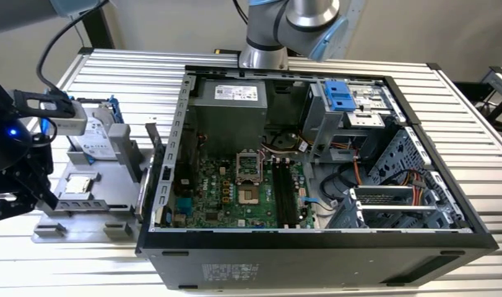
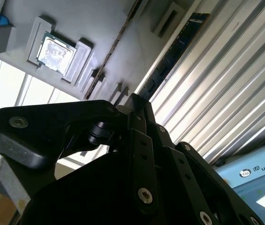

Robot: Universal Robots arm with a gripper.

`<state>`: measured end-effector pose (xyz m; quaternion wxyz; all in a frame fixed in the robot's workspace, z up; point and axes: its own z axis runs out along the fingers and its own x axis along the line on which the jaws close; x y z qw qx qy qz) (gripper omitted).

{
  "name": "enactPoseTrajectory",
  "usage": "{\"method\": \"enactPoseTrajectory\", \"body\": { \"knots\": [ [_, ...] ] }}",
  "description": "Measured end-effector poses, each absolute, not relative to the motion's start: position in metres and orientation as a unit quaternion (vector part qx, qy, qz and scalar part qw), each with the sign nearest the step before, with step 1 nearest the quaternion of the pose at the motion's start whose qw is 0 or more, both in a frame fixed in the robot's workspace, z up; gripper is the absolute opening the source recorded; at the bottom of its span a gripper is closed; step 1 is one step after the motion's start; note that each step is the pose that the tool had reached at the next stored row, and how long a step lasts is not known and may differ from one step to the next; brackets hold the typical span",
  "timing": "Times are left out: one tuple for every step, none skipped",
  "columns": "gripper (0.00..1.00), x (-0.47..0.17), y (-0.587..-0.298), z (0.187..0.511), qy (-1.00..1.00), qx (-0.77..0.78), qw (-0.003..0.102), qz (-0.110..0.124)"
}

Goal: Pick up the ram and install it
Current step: 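Pick up the ram and move it above insertion slot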

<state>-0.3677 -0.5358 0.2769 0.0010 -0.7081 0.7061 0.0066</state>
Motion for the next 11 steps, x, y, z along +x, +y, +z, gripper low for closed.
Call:
{"method": "enactPoseTrajectory", "body": {
  "knots": [
    [0.00,-0.3677,-0.5358,0.2778,0.706,-0.708,0.001,0.007],
    [0.00,-0.3676,-0.5358,0.2786,0.706,-0.708,0.001,0.007],
    [0.00,-0.3676,-0.5359,0.2794,0.706,-0.708,0.001,0.007],
    [0.00,-0.3676,-0.5359,0.2802,0.706,-0.708,0.001,0.007],
    [0.00,-0.3676,-0.5359,0.2809,0.706,-0.708,0.001,0.007],
    [0.00,-0.3676,-0.5359,0.2818,0.706,-0.708,0.001,0.007],
    [0.00,-0.3676,-0.5359,0.2825,0.706,-0.708,0.001,0.007],
    [0.00,-0.3676,-0.5359,0.2833,0.706,-0.708,0.001,0.007],
    [0.00,-0.3676,-0.5359,0.2842,0.706,-0.708,0.001,0.007],
    [0.00,-0.3676,-0.5359,0.2849,0.706,-0.708,0.001,0.007],
    [0.00,-0.3677,-0.5358,0.2858,0.706,-0.708,0.001,0.007]
  ]
}}
